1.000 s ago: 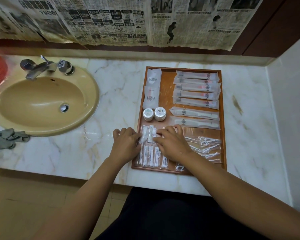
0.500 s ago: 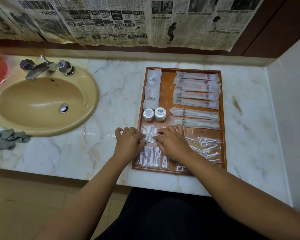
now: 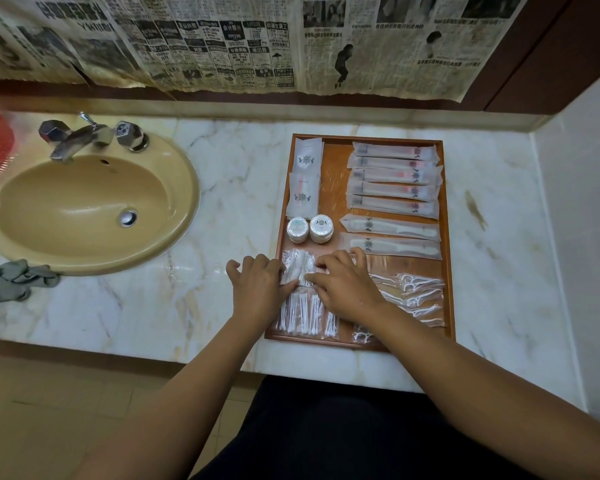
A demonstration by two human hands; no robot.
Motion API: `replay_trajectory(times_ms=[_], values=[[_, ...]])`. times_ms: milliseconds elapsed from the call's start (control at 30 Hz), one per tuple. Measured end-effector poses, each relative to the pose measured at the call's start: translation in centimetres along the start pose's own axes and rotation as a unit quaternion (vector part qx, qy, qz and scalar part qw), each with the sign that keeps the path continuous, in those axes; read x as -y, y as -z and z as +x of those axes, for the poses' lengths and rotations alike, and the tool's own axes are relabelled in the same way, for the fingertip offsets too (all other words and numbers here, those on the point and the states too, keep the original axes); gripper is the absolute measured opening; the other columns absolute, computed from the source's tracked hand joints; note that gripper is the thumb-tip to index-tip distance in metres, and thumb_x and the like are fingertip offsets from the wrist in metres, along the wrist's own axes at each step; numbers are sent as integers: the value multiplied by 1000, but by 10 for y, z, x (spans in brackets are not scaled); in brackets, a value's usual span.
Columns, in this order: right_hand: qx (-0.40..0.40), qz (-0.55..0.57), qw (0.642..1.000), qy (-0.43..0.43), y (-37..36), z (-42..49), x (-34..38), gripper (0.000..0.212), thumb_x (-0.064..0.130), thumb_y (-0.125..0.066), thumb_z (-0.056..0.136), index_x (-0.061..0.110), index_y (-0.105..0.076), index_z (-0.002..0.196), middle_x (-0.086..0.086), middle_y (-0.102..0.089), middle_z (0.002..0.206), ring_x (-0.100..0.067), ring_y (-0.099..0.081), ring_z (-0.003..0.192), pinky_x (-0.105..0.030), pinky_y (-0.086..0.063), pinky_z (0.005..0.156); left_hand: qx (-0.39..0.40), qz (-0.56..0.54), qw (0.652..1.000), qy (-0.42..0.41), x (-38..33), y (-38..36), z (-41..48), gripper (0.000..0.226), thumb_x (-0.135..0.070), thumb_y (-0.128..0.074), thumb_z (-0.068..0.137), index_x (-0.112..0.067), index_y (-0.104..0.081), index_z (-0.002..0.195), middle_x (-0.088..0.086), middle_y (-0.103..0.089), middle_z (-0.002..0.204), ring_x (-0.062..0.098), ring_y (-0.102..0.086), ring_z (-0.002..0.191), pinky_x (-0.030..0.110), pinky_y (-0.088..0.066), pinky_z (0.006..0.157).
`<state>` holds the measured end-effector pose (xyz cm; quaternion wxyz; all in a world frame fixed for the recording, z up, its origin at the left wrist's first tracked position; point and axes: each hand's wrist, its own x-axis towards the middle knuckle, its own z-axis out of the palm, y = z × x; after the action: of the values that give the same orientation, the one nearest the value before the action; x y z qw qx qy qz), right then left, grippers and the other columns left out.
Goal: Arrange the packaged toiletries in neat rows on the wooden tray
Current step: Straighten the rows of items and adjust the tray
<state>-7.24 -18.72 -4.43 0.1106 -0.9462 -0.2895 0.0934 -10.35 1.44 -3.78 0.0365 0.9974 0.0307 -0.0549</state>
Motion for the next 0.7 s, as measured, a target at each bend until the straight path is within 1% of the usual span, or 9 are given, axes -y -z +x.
replay_trajectory(times_ms=[100, 200, 267, 333, 400, 467, 533, 600, 700], values=[[-1, 6, 1000, 1, 1, -1, 0, 26, 35, -68, 91, 39, -73, 116, 5, -60, 120, -25, -49, 120, -57, -18, 112, -1, 11, 1000, -3, -3, -2, -3, 36, -61, -67, 86, -26, -75, 90, -1, -67, 93, 25, -60, 97, 49, -27, 94], [-17, 33, 999, -2, 3, -4, 1, 28, 33, -66, 92, 39, -71, 120, 8, -60, 120, -22, -48, 121, -55, -17, 112, -15, -12, 1000, 1, -3, 0, -7, 38, -62, -60, 90, -27, -74, 88, -3, -67, 92, 23, -60, 97, 49, -27, 96], [-43, 59, 997, -16, 7, -9, 3, 31, 29, -64, 93, 35, -69, 123, 8, -60, 122, -20, -48, 121, -50, -18, 111, -42, -35, 998, 7, 1, 5, -12, 31, -54, -58, 94, -27, -73, 94, -3, -67, 97, 22, -60, 99, 49, -26, 99], [-54, 90, 994, -26, 10, -17, 6, 33, 21, -62, 95, 28, -67, 126, 5, -61, 125, -21, -51, 120, -45, -23, 109, -82, -48, 995, -31, 7, 9, -22, 22, -39, -58, 97, -24, -72, 105, -1, -68, 105, 23, -60, 102, 48, -29, 100], [-29, 119, 992, -9, 7, -30, 14, 40, 11, -60, 93, 18, -65, 131, -2, -60, 130, -26, -52, 121, -43, -33, 108, -107, -70, 983, -130, 12, 9, -36, 24, -27, -57, 96, -18, -70, 114, 2, -68, 112, 24, -62, 106, 49, -32, 100], [-2, 135, 991, 16, 1, -44, 24, 48, 3, -58, 87, 8, -61, 135, -9, -58, 133, -31, -51, 124, -43, -44, 107, -89, -79, 965, -234, 13, 3, -54, 35, -24, -53, 94, -12, -66, 124, 6, -65, 122, 25, -60, 114, 52, -33, 105], [22, 125, 992, 17, -5, -52, 32, 51, 2, -57, 87, 5, -57, 138, -11, -54, 136, -31, -47, 127, -40, -45, 106, -50, -52, 955, -286, 13, -6, -67, 44, -27, -48, 95, -8, -62, 133, 10, -62, 131, 24, -57, 123, 57, -32, 112], [30, 106, 994, 10, -10, -54, 36, 52, 3, -58, 86, 3, -56, 138, -13, -54, 136, -32, -47, 126, -40, -46, 106, -9, -9, 959, -283, 14, -12, -71, 50, -31, -43, 98, -7, -58, 138, 11, -59, 138, 25, -55, 129, 61, -24, 116], [36, 74, 997, 5, -17, -54, 37, 50, 2, -60, 80, 0, -62, 130, -17, -58, 132, -37, -52, 120, -44, -49, 102, 27, 27, 965, -259, 17, -16, -71, 55, -34, -37, 96, -7, -58, 140, 12, -57, 142, 27, -53, 135, 65, -12, 118]])
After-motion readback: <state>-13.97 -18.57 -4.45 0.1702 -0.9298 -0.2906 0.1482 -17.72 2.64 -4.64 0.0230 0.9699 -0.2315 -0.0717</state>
